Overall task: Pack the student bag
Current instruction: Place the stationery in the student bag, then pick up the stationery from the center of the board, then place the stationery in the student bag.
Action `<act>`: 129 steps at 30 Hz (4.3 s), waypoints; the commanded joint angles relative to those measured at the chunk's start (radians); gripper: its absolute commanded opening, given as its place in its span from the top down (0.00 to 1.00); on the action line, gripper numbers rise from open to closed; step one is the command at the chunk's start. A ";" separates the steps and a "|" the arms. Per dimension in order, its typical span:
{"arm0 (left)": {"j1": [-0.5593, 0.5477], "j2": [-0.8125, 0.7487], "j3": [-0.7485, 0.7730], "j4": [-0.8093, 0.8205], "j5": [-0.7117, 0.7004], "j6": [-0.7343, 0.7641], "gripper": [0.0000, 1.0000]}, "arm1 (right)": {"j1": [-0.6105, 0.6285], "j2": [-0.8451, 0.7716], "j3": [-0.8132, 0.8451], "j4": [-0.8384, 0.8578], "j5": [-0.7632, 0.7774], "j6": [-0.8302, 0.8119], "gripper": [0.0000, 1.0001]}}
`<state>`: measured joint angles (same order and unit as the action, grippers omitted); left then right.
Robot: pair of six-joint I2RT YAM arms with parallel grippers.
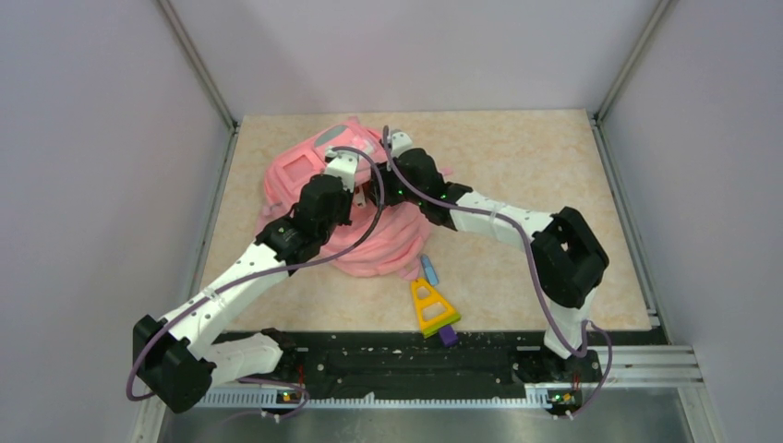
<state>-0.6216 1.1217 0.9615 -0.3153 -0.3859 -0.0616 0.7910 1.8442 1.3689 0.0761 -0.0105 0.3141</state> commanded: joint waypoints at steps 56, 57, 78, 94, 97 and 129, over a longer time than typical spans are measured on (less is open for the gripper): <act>-0.009 -0.037 0.039 0.080 0.000 -0.010 1.00 | 0.134 -0.250 -0.529 -0.248 0.210 0.051 0.52; -0.008 -0.036 0.039 0.081 0.000 -0.010 1.00 | 0.137 -0.246 -0.527 -0.254 0.217 0.051 0.52; -0.009 -0.037 0.039 0.081 -0.001 -0.010 1.00 | 0.153 -0.270 -0.572 -0.312 0.262 0.065 0.64; -0.010 -0.055 0.033 0.089 0.005 -0.013 1.00 | 0.153 -0.476 -0.570 -0.291 0.324 0.027 1.00; -0.008 -0.057 0.035 0.090 0.011 -0.017 1.00 | 0.153 -0.559 -0.550 -0.290 0.301 0.005 1.00; -0.008 -0.082 0.034 0.097 0.102 -0.046 1.00 | 0.166 -0.090 -0.070 0.188 0.030 0.002 1.00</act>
<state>-0.6231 1.1011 0.9615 -0.3229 -0.3279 -0.0795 0.9463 1.7168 1.2633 0.0784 0.0216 0.3244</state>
